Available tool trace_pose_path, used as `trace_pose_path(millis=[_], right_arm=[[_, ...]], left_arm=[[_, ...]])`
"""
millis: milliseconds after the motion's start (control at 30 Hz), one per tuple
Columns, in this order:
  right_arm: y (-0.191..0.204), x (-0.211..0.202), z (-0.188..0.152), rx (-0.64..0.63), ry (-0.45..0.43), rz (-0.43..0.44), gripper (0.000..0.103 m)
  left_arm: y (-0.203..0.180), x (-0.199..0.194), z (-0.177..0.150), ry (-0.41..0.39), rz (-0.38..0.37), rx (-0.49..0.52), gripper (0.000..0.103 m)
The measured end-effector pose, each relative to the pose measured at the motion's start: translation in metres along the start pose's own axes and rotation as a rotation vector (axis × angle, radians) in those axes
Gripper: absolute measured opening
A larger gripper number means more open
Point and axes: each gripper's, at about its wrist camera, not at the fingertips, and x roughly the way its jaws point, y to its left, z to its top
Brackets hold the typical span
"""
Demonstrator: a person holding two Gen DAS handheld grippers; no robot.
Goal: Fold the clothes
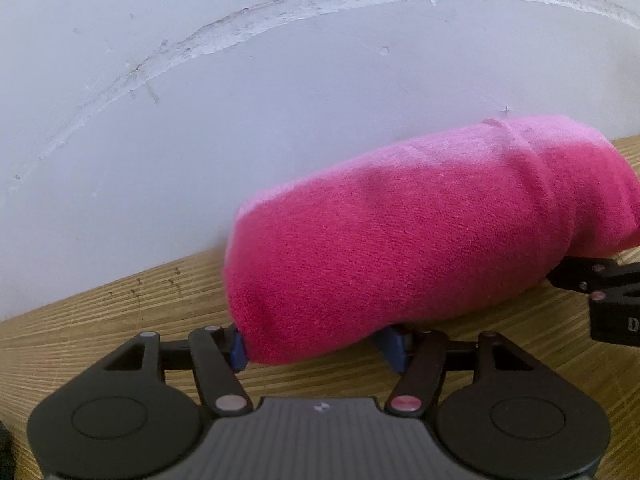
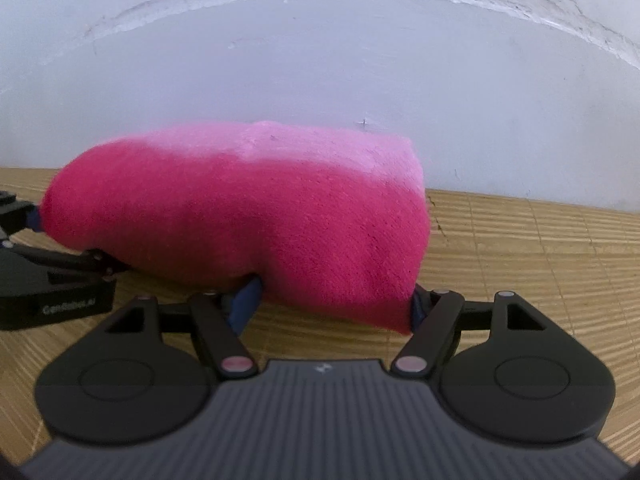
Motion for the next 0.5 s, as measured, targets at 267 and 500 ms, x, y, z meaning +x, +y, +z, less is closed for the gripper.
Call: trace_pose_path(millis=[267,500], right_arm=[[-0.010,-0.041,-0.014,0.052,-0.043,0.012,0.073],[-0.012,-0.119,-0.053,0.118,-0.078,0.055,0.073]], left_arm=[[0.008,-0.018,-0.004,0.007,0.022,0.005,0.076],[0.010,-0.097,-0.038,-0.040,-0.038,-0.048,0.081]])
